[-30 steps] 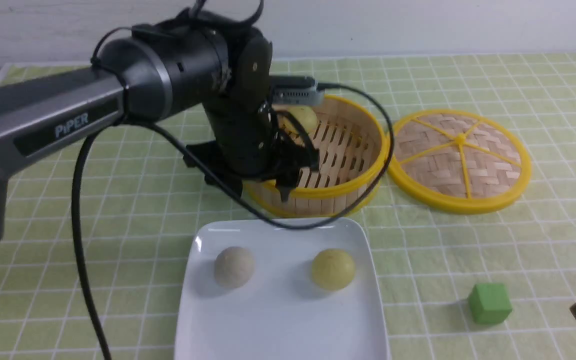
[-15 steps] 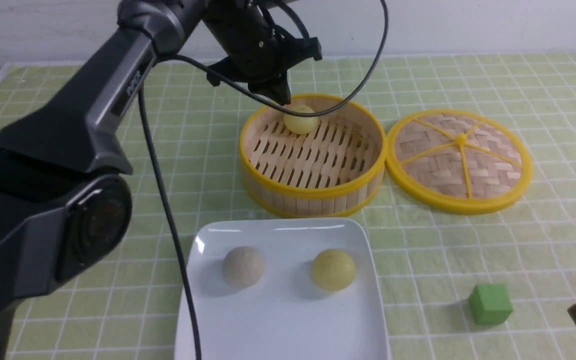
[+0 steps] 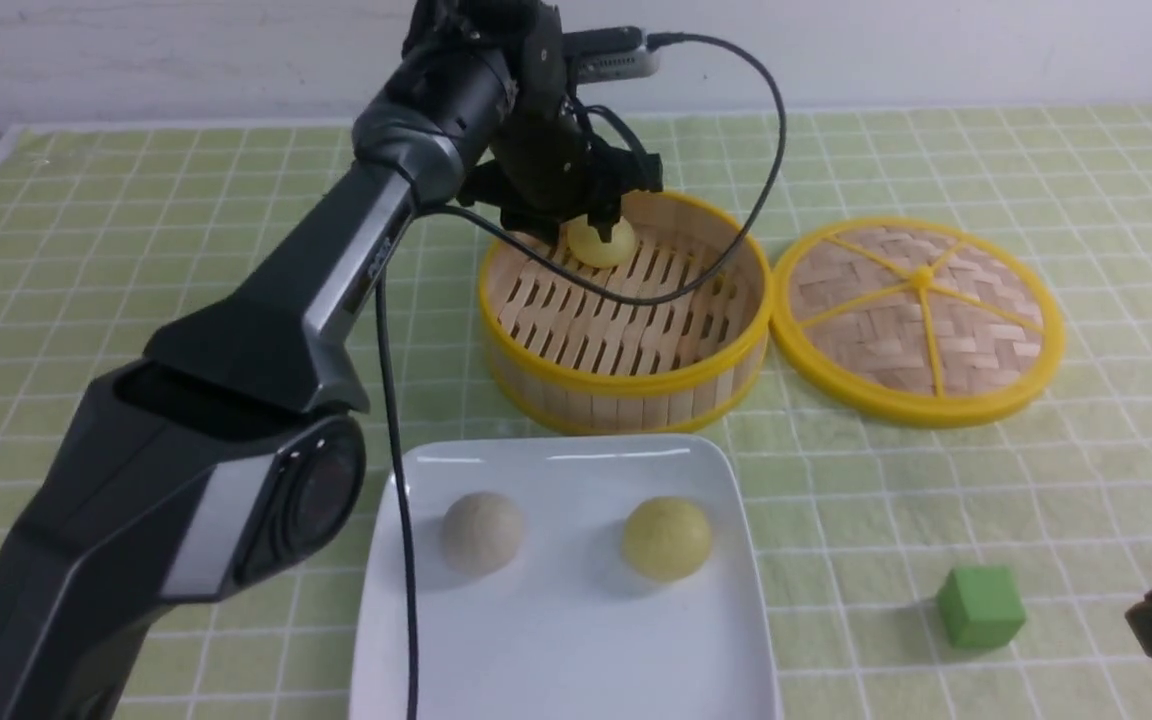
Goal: Put the steamed buns into the plate on the green tablecloth.
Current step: 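Reach into the bamboo steamer and grasp a bun with the left gripper, then carry the bun from the bamboo steamer to the plate with the left gripper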
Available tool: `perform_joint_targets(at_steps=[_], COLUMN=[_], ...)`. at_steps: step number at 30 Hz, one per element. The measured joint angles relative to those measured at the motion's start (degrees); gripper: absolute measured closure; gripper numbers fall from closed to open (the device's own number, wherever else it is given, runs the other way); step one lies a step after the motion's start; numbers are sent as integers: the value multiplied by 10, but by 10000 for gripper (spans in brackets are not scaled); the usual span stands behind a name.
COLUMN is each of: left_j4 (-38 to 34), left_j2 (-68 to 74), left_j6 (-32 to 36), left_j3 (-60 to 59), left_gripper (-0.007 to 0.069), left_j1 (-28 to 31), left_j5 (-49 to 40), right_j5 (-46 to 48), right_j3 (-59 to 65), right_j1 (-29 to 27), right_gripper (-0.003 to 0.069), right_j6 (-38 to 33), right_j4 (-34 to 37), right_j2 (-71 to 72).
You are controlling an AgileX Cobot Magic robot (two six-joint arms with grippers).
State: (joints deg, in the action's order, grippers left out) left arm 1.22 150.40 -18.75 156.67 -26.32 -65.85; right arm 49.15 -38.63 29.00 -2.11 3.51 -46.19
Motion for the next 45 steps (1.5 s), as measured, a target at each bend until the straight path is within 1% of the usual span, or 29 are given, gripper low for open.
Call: perform_joint_targets(at_steps=[8, 12, 16, 20, 22, 23, 24, 25, 26, 31, 33, 34, 40, 43, 45], left_j4=[42, 53, 59, 61, 59, 56, 51, 44, 38, 20, 21, 25, 42, 25, -5], left_j2=[23, 28, 28, 28, 29, 29, 29, 29, 29, 24, 18, 7, -59, -112, -144], left_j6=[-2, -3, -3, -23, -41, -43, -46, -46, -46, -46, -45, -41, -23, -12, 7], left_j3=[2, 2, 2, 2, 2, 2, 2, 2, 2, 19, 22, 30, 51, 53, 53], left_gripper=[232, 232, 249, 345, 457, 491, 543, 582, 596, 606, 606, 606, 606, 606, 606], left_j1=[-17, -19, -20, -20, -20, -20, -20, -20, -20, -20, -20, -20, -20, -20, -20], left_j5=[-4, -5, -5, -11, -11, -11, -9, -5, -2, -13, -28, -50, -50, -50, -51], right_j5=[3, 3, 3, 3, 3, 2, 2, 2, 2, 2, 2, 3, 4, 4, 4], right_j3=[0, 1, 7, 7, 7, 7, 7, 7, 7, 7, 7, 7, 7, 7, 7], right_j1=[0, 0, 0, 0, 0, 0, 0, 0, 0, 0, 0, 0, 0, 0, 0], right_gripper=[554, 549, 547, 542, 540, 539, 538, 537, 536, 529, 528, 526, 525, 525, 525], right_j6=[1, 1, 1, 1, 1, 1, 1, 1, 1, 1, 1, 1, 1, 1, 1], right_j4=[0, 0, 0, 0, 0, 0, 0, 0, 0, 0, 0, 0, 0, 0, 1], right_j2=[0, 0, 0, 0, 0, 0, 0, 0, 0, 0, 0, 0, 0, 0, 0])
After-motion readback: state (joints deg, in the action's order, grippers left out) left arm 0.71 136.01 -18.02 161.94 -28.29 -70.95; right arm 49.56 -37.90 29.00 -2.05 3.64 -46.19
